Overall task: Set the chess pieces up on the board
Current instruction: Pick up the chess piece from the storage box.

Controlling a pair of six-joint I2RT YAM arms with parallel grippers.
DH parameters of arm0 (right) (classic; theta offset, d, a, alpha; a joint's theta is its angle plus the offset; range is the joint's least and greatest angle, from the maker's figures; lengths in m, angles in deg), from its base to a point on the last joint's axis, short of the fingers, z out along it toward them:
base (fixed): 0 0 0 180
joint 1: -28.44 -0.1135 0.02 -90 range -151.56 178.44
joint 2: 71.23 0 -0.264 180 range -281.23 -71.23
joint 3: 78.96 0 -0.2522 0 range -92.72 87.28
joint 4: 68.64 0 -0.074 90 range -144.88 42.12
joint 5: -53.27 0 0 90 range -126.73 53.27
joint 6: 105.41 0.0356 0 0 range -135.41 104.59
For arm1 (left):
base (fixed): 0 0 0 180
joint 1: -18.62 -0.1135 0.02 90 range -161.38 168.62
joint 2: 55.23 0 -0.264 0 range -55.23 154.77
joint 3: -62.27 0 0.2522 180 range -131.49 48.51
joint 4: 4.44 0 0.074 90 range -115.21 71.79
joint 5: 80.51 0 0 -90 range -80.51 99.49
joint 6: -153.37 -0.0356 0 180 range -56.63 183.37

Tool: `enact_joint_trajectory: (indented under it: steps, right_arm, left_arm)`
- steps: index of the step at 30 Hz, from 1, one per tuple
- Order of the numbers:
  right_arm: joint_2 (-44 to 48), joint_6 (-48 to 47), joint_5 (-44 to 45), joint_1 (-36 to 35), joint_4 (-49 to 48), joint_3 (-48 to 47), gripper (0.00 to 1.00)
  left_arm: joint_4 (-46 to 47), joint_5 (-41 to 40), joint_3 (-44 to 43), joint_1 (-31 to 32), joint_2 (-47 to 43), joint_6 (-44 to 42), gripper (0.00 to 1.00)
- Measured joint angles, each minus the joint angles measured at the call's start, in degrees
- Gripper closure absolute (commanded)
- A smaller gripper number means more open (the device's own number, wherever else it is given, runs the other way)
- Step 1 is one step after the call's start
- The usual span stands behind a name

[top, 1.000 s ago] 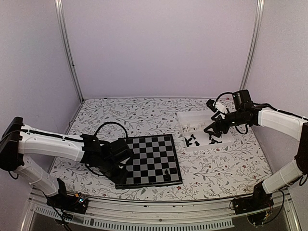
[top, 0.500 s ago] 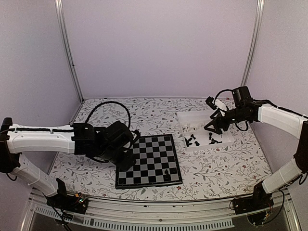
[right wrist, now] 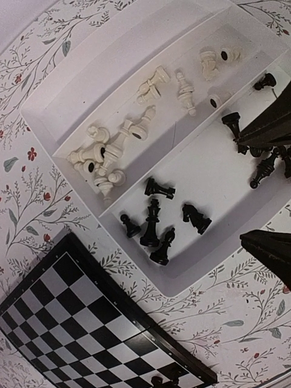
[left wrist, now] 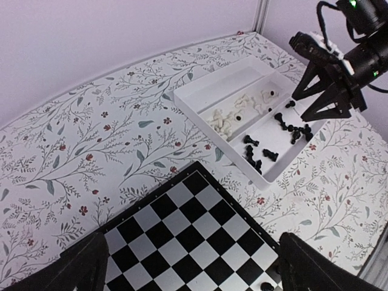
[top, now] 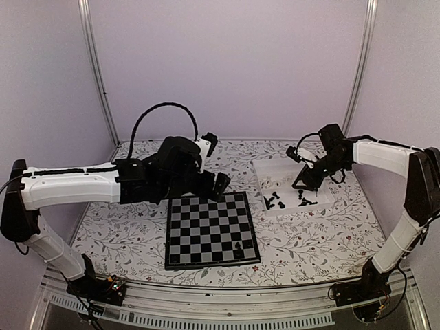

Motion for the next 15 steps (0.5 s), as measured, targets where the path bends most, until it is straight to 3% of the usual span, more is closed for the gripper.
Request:
enact_joint_trajectory:
  steps: [9, 15]
  right_arm:
    - [-4.4, 2.5, 4.2, 0.2, 0.5, -0.9, 0.61]
    - [-6.5, 2.3, 6.3, 1.0, 0.9, -2.0, 0.67]
  left_arm:
    - [4.8, -0.8, 2.8, -0.5, -0.1, -4.0, 0.01]
    - [6.4, -6.7, 4.9, -0.9, -2.1, -2.5, 0.01]
